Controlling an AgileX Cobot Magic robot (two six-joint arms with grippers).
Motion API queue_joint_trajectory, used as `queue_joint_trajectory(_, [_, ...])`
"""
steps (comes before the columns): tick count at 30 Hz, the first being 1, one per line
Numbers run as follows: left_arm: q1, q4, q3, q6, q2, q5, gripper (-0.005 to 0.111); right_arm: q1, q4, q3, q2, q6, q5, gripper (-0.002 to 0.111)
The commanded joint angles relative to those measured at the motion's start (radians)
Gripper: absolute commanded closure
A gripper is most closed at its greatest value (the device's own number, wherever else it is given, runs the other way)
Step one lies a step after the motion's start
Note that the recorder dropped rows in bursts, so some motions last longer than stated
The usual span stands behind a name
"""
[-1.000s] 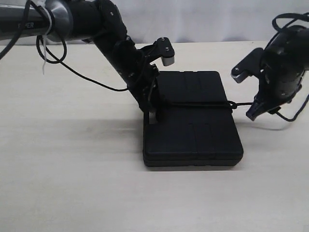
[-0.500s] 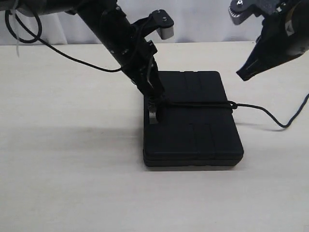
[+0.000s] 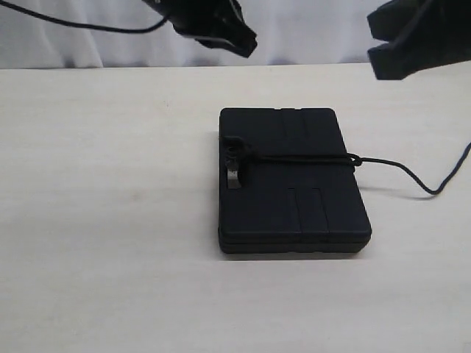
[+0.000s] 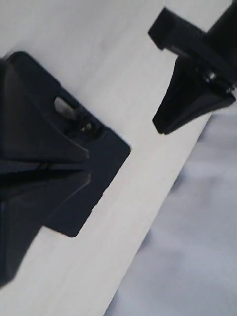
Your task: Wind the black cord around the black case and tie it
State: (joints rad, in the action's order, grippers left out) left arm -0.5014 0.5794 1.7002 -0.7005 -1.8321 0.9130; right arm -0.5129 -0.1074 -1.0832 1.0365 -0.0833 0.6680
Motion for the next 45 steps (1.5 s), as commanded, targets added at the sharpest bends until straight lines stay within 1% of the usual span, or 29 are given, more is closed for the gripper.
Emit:
queue_joint_trajectory(1, [0.006, 0.008, -0.045, 0.03, 0.111, -0.087, 0.107, -0.002, 0.107, 0.048, -0.121, -0.063, -0.082, 0.104])
queue_joint_trajectory(5, [0.006, 0.005, -0.229, 0.028, 0.258, -0.328, 0.107, -0.002, 0.107, 0.103, -0.225, -0.051, -0.157, 0.104])
queue_joint_trajectory(6, [0.006, 0.005, -0.302, 0.024, 0.313, -0.422, 0.107, -0.002, 0.107, 0.123, -0.254, -0.051, -0.185, 0.104])
queue_joint_trajectory(9, [0.006, 0.008, -0.459, 0.024, 0.444, -0.603, 0.107, -0.002, 0.131, 0.18, -0.337, -0.051, -0.265, 0.104])
queue_joint_trajectory(13, [0.006, 0.005, -0.64, 0.014, 0.606, -0.78, 0.107, -0.002, 0.158, 0.245, -0.442, -0.051, -0.357, 0.104])
queue_joint_trajectory(16, [0.006, 0.005, -0.765, 0.014, 0.717, -0.921, 0.107, -0.002, 0.156, 0.276, -0.518, -0.051, -0.378, 0.104])
queue_joint_trajectory(18, [0.006, 0.005, -0.843, 0.014, 0.792, -0.983, 0.107, -0.002, 0.156, 0.29, -0.559, -0.051, -0.38, 0.104])
queue_joint_trajectory(24, [0.006, 0.005, -1.008, 0.016, 0.981, -1.031, 0.107, -0.002, 0.156, 0.347, -0.693, -0.051, -0.38, 0.104])
queue_joint_trajectory(28, [0.006, 0.005, -1.094, 0.018, 1.114, -1.06, 0.107, -0.002, 0.156, 0.383, -0.778, -0.051, -0.387, 0.104])
queue_joint_trajectory(32, [0.006, 0.001, -1.175, 0.021, 1.262, -1.063, 0.107, -0.002, 0.156, 0.396, -0.847, -0.051, -0.387, 0.104])
queue_joint_trajectory(35, [0.006, 0.007, -1.231, 0.056, 1.344, -1.048, 0.107, -0.002, 0.156, 0.4, -0.885, -0.051, -0.384, 0.104])
queue_joint_trajectory(40, [0.006, 0.009, -1.258, 0.061, 1.412, -0.948, 0.107, -0.002, 0.156, 0.4, -0.915, -0.051, -0.384, 0.104])
queue_joint_trajectory(45, [0.006, 0.008, -1.258, 0.096, 1.412, -0.913, 0.107, -0.002, 0.156, 0.4, -0.915, -0.053, -0.364, 0.104])
